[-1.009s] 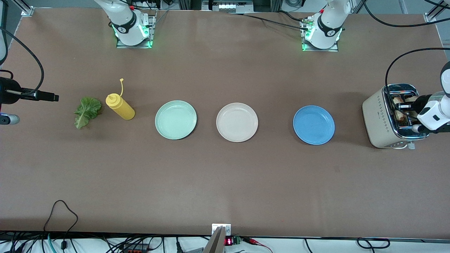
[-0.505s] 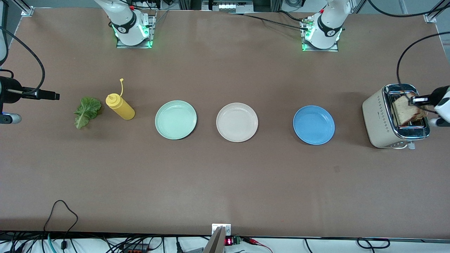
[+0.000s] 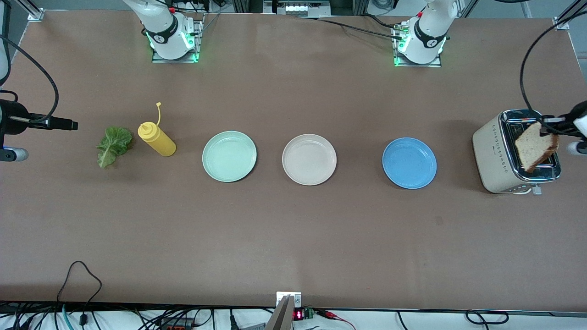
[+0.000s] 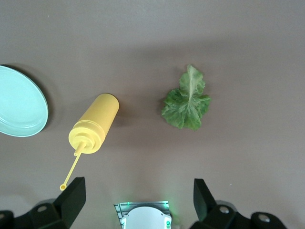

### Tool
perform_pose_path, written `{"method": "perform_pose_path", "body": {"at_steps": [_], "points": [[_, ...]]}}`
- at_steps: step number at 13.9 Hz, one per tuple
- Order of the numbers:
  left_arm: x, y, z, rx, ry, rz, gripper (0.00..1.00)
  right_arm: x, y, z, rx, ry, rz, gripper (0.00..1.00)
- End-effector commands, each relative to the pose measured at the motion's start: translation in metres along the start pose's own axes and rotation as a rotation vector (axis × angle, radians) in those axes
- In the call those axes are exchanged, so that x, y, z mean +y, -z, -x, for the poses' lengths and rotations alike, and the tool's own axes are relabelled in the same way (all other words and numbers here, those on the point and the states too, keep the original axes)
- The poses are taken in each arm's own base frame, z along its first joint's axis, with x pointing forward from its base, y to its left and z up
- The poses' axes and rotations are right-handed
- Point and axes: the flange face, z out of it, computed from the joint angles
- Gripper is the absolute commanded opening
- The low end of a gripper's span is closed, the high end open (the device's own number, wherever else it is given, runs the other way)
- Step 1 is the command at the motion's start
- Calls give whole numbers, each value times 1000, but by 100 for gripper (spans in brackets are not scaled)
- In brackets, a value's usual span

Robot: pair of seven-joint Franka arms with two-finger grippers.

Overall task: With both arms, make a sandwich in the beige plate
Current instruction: 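Carry the bread slice with the left gripper onto the beige plate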

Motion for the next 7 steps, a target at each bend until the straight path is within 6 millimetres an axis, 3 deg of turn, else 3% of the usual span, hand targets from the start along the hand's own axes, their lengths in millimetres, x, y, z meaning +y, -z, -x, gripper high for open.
{"method": "perform_pose_path", "body": {"at_steps": [1, 3, 7], "points": [[60, 6, -7, -34, -115, -28, 0, 1, 1, 2, -8, 14, -1, 100], [107, -5, -16, -42, -182, 46, 1, 1, 1, 2, -8, 15, -1, 100], [209, -49, -44, -83, -238, 164, 0, 1, 1, 2, -8, 12, -2, 100]]}}
